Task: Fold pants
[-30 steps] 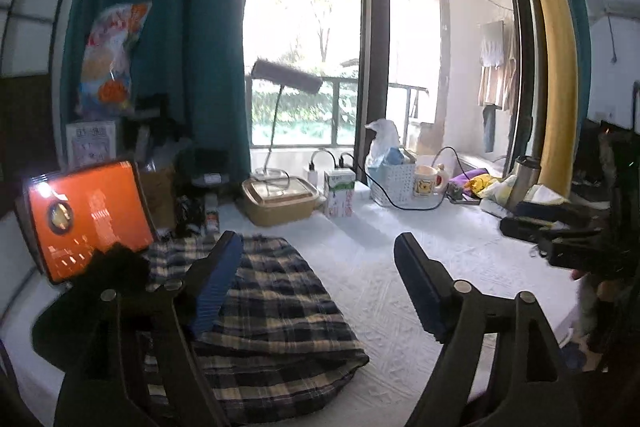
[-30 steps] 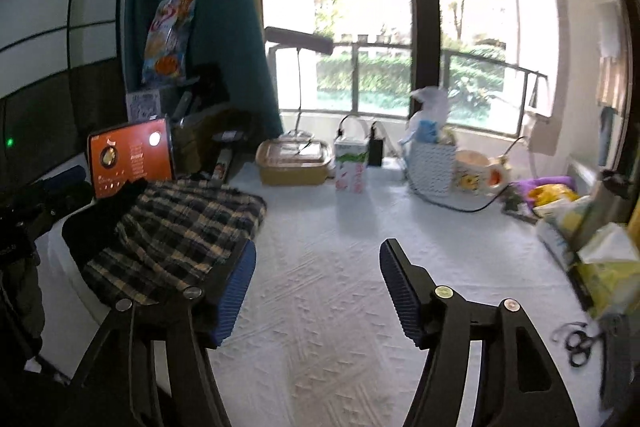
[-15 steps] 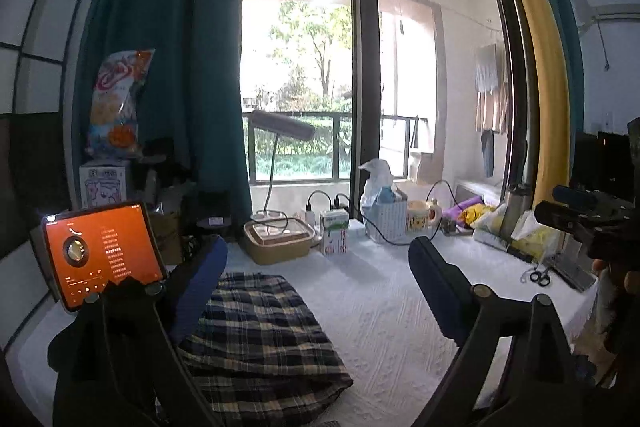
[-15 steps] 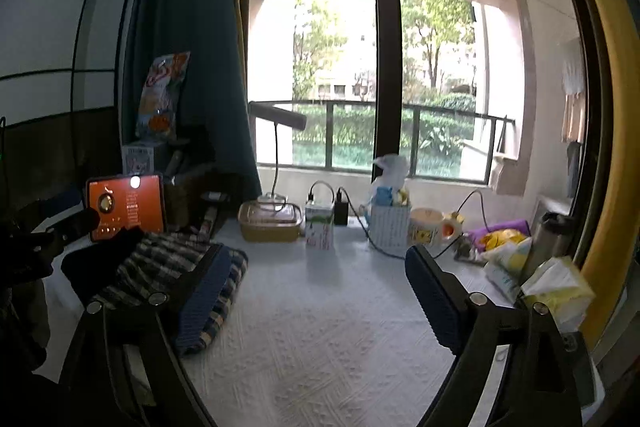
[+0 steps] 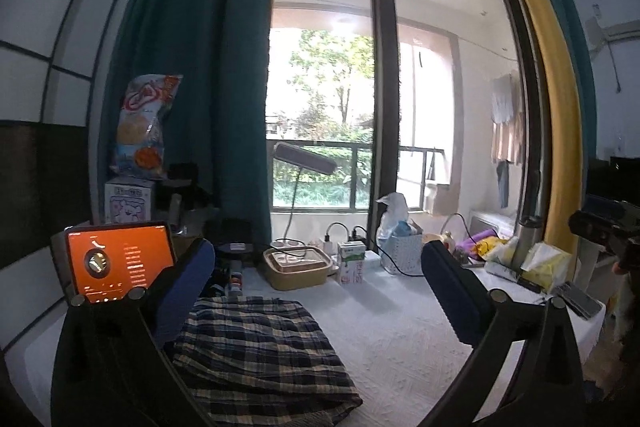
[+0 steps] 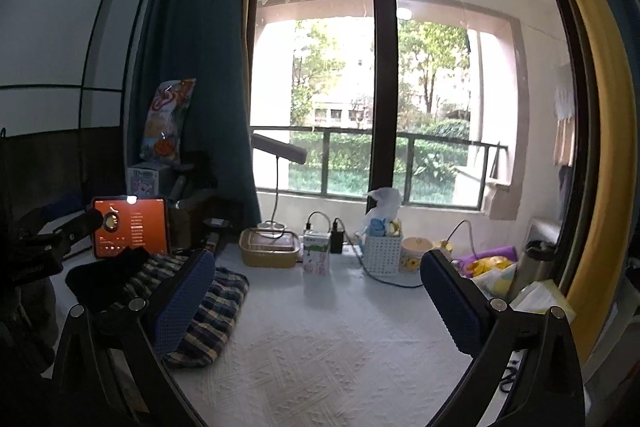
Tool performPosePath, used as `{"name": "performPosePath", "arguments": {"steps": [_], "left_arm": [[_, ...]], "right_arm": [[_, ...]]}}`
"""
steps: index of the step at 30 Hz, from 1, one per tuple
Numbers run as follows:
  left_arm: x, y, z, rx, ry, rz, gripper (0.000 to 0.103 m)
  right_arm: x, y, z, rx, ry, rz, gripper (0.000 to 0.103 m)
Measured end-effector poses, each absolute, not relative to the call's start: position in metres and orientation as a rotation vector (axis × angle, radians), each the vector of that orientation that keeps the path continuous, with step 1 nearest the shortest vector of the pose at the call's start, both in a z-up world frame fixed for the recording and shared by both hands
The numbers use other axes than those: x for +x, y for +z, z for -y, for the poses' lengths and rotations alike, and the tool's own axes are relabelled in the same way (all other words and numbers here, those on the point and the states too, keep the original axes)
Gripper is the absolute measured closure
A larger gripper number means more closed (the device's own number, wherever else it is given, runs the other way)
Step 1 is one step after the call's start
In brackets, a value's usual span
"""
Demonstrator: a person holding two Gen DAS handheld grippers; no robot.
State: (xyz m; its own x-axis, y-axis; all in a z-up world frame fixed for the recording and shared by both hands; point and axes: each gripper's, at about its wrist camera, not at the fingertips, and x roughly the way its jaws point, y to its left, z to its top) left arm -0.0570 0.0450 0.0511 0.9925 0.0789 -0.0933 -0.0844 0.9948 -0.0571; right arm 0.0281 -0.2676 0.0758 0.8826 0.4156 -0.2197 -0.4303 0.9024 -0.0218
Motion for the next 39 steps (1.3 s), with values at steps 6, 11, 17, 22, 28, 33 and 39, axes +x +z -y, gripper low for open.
{"name": "performPosePath", "arguments": {"steps": [6,11,17,22,28,33,39], "left_arm": [[-0.052,0.045,-0.047,-0.040,0.151,-0.120,0.001],[-0.051,0.042,-0.048,-0.035,0.161,-0.120,0.001],[-0.048,0.038,-0.053,-0.046,0.163,-0.150,0.001],[-0.048,0.038,-0.052,-0.044,0.160,-0.148,0.001],[-0.048,0.038,-0.052,-0.040,0.154,-0.149,0.001],[-0.051,0.039,-0.054,-0.048,0.149,-0.130,0.001],[-0.050,0.040,-0.055,-0.056,0.148,-0.136,0.001]], "right_arm": [[0.028,0.077,0.268,-0.068,0.339,-0.204,0.000],[0.034,0.072,0.267,-0.070,0.332,-0.229,0.000],[0.039,0.066,0.261,-0.064,0.348,-0.259,0.000],[0.040,0.065,0.261,-0.063,0.353,-0.266,0.000],[0.039,0.065,0.263,-0.060,0.351,-0.266,0.000],[0.038,0.065,0.263,-0.049,0.354,-0.270,0.000],[0.039,0.065,0.263,-0.045,0.353,-0.273,0.000]]}}
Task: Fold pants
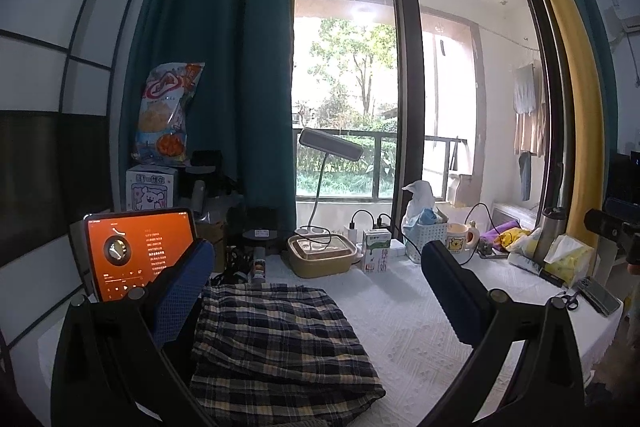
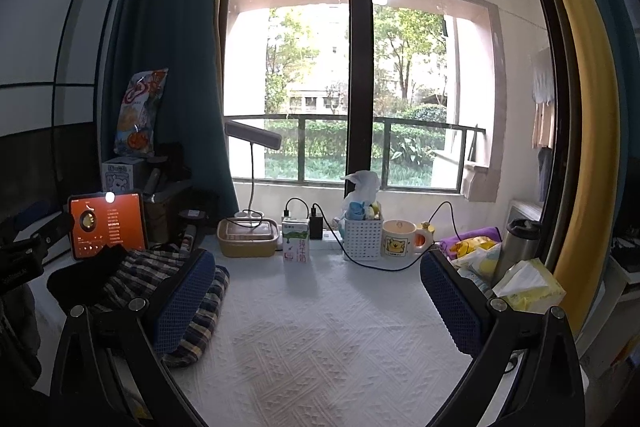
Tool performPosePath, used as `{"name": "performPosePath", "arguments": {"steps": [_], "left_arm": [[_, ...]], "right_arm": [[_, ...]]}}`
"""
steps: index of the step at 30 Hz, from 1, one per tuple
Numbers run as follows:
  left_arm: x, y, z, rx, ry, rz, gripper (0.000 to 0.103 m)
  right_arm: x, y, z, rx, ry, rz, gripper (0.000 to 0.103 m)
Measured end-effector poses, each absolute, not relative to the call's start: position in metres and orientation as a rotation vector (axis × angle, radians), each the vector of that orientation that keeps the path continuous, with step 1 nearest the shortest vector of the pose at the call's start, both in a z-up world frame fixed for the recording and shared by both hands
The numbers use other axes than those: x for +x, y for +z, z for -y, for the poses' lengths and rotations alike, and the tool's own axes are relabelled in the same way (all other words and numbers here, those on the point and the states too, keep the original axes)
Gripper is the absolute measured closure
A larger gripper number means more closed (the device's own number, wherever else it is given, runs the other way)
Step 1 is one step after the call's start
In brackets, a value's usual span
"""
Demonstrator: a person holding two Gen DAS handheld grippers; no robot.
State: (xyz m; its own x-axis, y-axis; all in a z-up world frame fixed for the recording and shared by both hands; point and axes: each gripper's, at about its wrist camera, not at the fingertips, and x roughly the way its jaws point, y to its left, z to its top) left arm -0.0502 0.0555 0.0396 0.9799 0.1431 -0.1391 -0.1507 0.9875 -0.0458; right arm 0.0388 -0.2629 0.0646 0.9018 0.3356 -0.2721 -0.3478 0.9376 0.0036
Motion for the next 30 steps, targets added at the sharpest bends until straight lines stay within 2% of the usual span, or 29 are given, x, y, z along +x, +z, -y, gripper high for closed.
{"name": "performPosePath", "arguments": {"steps": [30], "left_arm": [[-0.0487,0.0412,-0.0555,-0.058,0.144,-0.157,0.001]], "right_arm": [[0.0385,0.0636,0.2588,-0.043,0.363,-0.279,0.000]]}}
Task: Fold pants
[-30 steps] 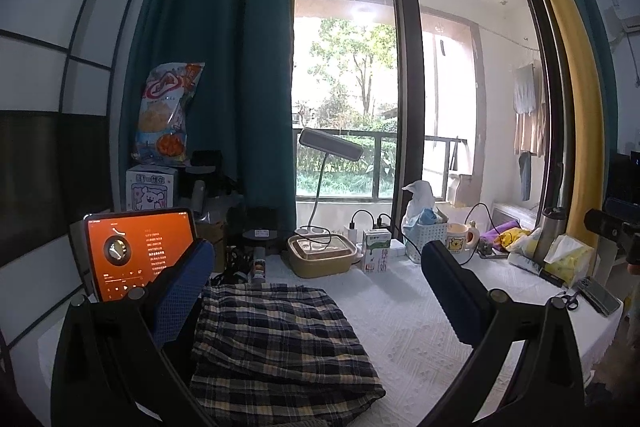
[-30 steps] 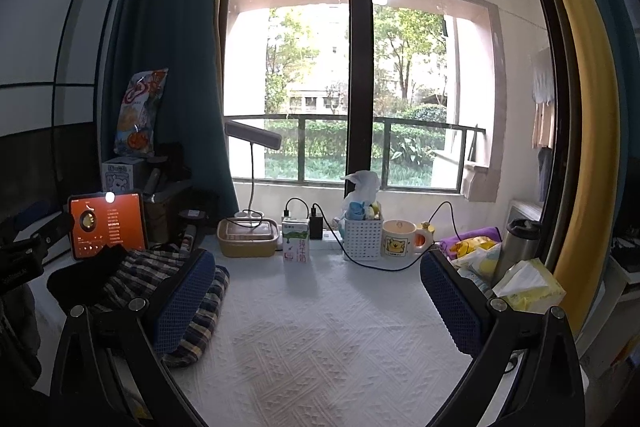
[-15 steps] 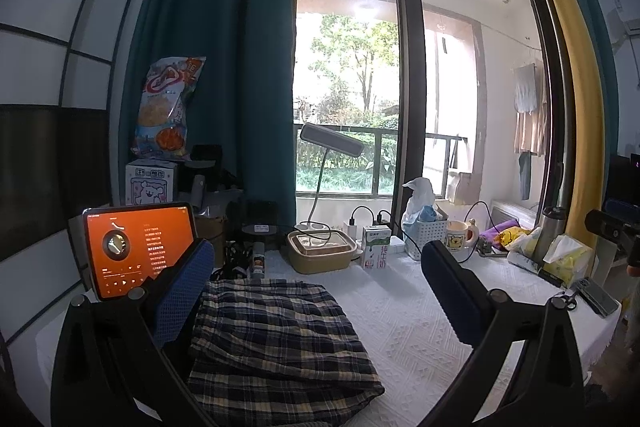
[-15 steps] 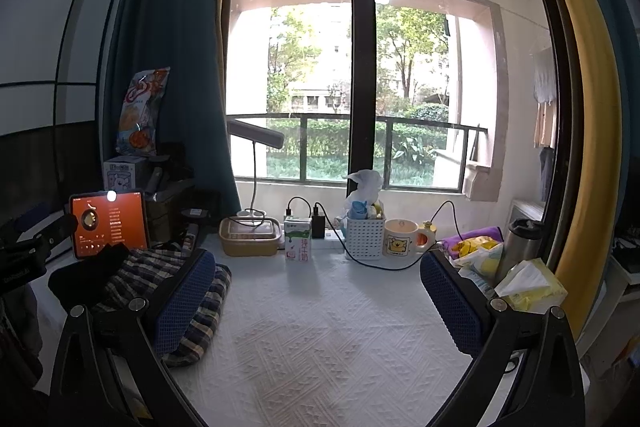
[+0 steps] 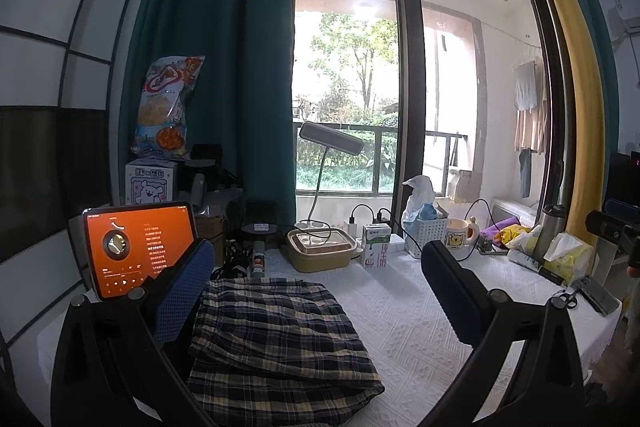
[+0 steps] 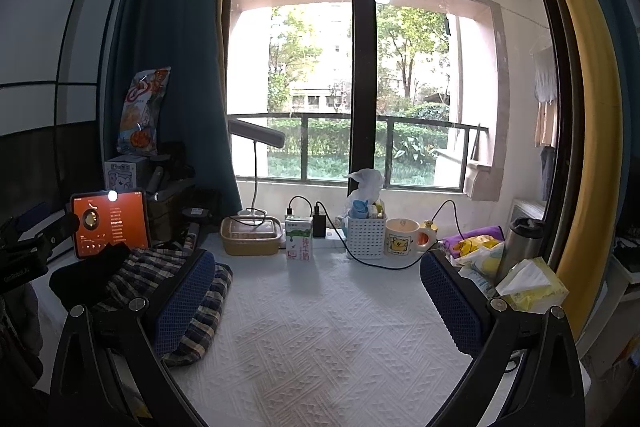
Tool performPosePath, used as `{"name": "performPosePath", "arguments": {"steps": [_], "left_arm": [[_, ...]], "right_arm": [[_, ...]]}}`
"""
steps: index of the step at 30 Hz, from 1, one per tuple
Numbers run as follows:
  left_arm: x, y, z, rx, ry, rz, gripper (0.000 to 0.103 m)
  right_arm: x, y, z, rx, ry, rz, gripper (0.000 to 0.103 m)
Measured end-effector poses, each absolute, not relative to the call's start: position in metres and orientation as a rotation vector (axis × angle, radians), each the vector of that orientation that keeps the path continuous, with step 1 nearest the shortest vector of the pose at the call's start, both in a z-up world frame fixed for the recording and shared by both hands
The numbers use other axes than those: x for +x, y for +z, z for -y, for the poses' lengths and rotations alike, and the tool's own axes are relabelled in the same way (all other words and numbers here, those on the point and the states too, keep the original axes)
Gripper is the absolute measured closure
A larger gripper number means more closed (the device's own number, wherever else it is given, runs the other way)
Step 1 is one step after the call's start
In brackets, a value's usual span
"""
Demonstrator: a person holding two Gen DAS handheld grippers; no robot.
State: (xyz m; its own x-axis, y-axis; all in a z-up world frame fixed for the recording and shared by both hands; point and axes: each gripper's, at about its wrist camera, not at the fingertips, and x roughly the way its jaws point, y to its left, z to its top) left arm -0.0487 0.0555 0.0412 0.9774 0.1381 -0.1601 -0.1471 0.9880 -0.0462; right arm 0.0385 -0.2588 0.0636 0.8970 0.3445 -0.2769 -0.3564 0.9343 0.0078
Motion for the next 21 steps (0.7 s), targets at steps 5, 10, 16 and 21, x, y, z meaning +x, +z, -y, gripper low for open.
{"name": "performPosePath", "arguments": {"steps": [5,10,16,21], "left_arm": [[-0.0486,0.0411,-0.0558,-0.064,0.148,-0.163,0.001],[-0.0473,0.0403,-0.0580,-0.067,0.152,-0.167,0.001],[-0.0473,0.0399,-0.0580,-0.068,0.151,-0.167,0.001],[-0.0475,0.0401,-0.0572,-0.064,0.152,-0.167,0.001]], "right_arm": [[0.0392,0.0632,0.2592,-0.042,0.365,-0.281,0.000],[0.0396,0.0625,0.2587,-0.046,0.365,-0.280,0.000],[0.0384,0.0618,0.2588,-0.051,0.373,-0.281,0.000],[0.0382,0.0619,0.2595,-0.046,0.374,-0.285,0.000]]}}
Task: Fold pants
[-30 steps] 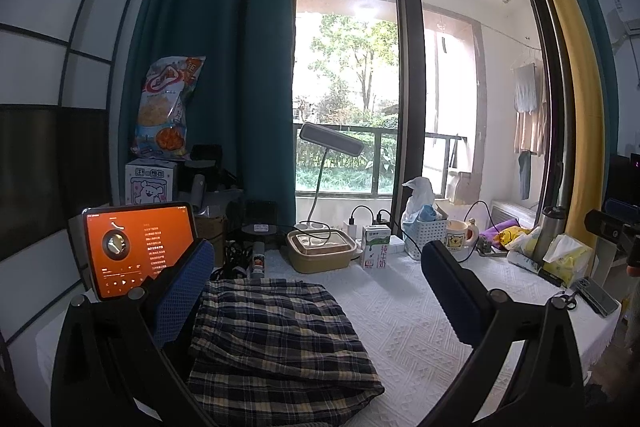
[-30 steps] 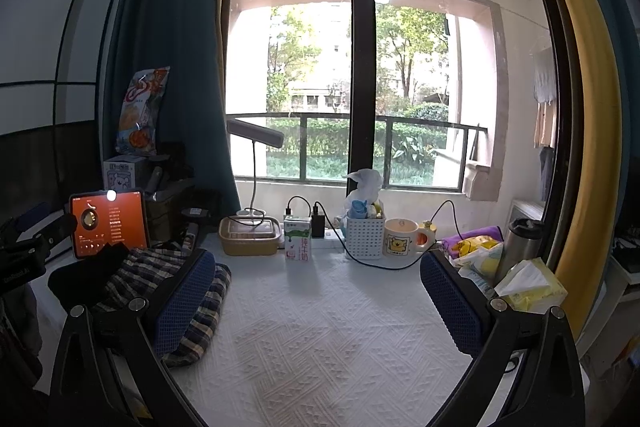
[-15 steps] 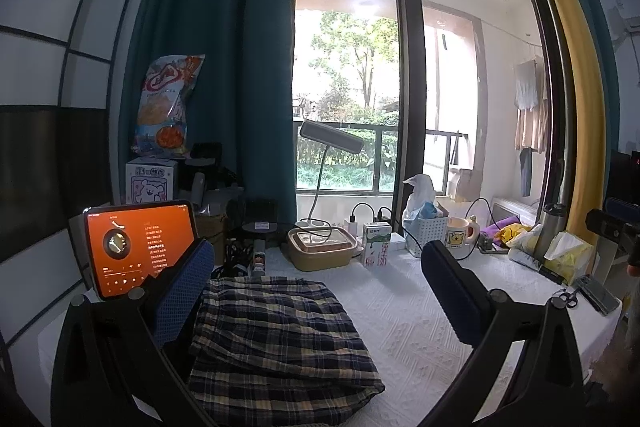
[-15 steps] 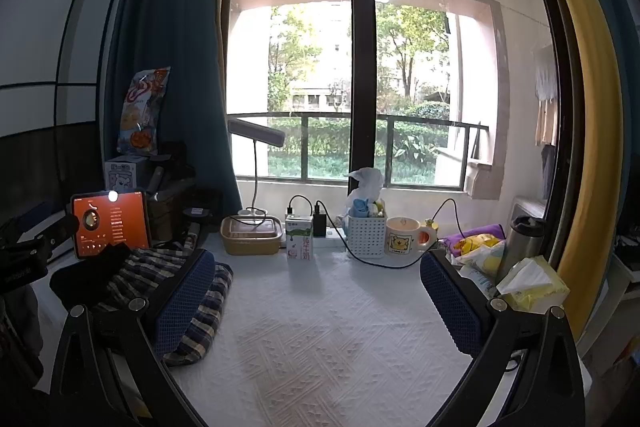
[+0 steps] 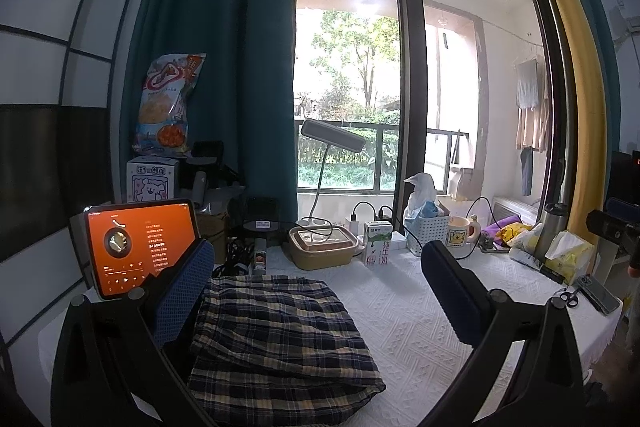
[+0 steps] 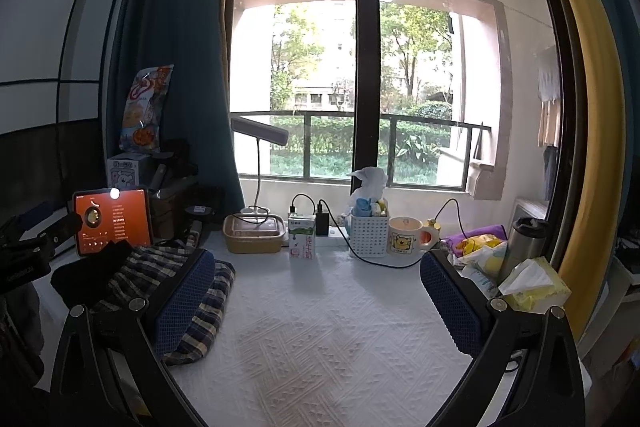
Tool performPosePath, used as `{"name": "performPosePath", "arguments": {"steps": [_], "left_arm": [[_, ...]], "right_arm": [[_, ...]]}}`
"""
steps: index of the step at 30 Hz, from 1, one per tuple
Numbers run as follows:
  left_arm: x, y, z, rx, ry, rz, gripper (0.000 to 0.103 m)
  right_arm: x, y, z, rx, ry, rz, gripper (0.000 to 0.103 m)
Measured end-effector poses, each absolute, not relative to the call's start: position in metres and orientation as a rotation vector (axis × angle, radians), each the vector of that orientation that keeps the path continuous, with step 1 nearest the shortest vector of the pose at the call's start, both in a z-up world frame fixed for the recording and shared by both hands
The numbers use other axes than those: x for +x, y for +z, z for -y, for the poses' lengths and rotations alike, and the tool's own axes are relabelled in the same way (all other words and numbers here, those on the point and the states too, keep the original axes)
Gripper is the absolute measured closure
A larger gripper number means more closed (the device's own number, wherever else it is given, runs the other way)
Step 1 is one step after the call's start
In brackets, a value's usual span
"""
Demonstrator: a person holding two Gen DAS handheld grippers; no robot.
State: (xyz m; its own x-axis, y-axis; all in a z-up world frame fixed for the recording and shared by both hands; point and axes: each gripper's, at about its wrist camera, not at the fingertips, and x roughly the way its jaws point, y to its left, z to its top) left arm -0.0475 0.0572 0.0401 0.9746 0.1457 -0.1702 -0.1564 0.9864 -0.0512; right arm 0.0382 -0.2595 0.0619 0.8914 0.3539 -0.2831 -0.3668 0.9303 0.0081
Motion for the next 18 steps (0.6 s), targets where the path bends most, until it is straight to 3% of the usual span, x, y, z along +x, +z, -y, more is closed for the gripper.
{"name": "performPosePath", "arguments": {"steps": [18], "left_arm": [[-0.0440,0.0400,-0.0561,-0.055,0.139,-0.165,0.001]], "right_arm": [[0.0390,0.0612,0.2611,-0.042,0.381,-0.289,0.000]]}}
